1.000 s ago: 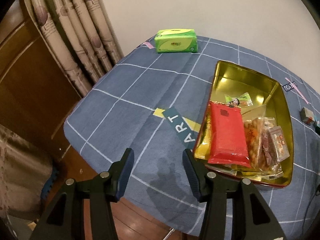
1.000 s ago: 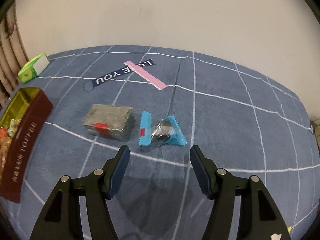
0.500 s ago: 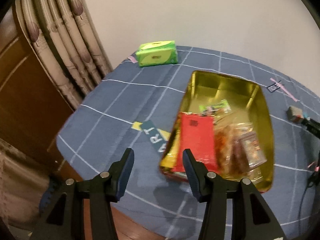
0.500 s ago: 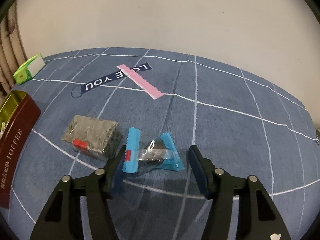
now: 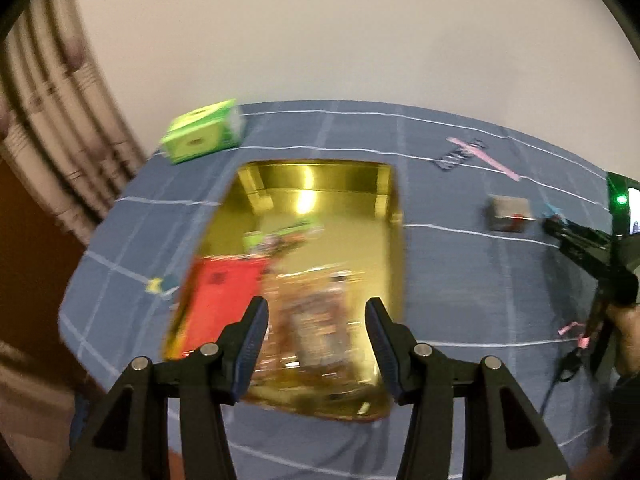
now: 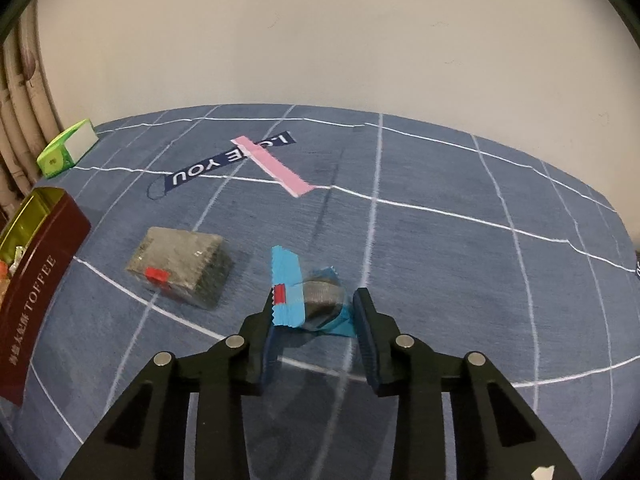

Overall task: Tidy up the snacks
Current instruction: 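Grasp the grey rice-cracker bag with the left tool while the right tool holds the blue candy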

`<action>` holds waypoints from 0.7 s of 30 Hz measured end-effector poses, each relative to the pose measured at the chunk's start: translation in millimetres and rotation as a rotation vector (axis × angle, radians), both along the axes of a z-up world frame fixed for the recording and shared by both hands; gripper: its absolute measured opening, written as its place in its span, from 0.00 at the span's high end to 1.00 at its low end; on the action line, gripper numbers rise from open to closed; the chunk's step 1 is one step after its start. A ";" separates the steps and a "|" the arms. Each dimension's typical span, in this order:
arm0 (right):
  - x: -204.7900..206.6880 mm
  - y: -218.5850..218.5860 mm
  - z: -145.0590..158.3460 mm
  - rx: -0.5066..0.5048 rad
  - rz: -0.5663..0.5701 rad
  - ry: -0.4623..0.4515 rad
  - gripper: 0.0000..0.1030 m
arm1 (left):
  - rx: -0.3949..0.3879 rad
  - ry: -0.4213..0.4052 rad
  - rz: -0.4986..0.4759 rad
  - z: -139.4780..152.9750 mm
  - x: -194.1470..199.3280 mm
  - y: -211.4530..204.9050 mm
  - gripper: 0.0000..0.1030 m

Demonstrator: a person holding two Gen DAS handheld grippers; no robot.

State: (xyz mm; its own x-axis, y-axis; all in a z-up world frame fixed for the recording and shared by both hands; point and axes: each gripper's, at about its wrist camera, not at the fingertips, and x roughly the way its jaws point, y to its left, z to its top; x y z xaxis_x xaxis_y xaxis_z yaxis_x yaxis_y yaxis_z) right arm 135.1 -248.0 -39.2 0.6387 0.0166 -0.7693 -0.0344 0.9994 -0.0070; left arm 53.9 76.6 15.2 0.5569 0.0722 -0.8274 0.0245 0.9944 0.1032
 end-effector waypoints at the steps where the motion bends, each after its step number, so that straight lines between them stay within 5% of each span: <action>1: -1.8 -4.4 0.2 0.004 -0.006 0.000 0.69 | -0.009 0.007 -0.022 -1.3 2.9 -10.5 0.50; 21: -33.2 -77.2 1.6 -0.002 -0.133 0.000 0.70 | -0.064 0.099 -0.236 -37.1 54.3 -136.7 0.49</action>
